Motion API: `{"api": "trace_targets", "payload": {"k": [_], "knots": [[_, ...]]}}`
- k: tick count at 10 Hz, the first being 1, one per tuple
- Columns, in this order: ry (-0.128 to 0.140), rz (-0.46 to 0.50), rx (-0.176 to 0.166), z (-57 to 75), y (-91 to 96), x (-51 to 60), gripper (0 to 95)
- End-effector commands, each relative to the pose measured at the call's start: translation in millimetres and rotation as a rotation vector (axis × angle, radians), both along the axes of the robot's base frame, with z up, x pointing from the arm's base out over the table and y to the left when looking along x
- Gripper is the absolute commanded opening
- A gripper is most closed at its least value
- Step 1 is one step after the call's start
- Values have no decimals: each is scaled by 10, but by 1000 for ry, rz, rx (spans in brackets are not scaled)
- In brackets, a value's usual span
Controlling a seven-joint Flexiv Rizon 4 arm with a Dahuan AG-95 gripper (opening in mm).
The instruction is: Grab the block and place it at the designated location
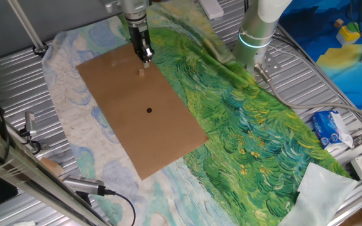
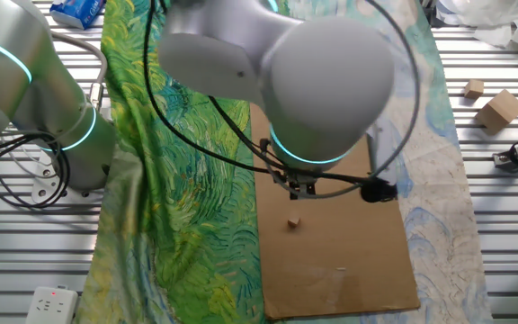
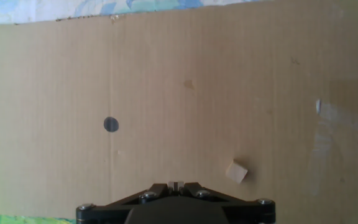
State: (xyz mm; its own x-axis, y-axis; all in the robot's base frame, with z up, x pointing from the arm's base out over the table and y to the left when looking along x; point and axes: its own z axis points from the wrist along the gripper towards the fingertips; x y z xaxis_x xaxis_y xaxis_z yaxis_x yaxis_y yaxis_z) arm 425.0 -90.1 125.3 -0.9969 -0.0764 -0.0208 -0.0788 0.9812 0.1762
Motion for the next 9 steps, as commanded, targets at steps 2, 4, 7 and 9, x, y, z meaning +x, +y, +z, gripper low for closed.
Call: {"api": "trace_targets", "payload": {"k": [2, 4, 7, 9], "knots": [[-7, -10, -1, 11, 9, -14, 0], [-7, -39, -4, 11, 9, -14, 0], [6, -86, -6, 11, 9, -14, 0], [69, -105, -98, 11, 9, -14, 0]]}}
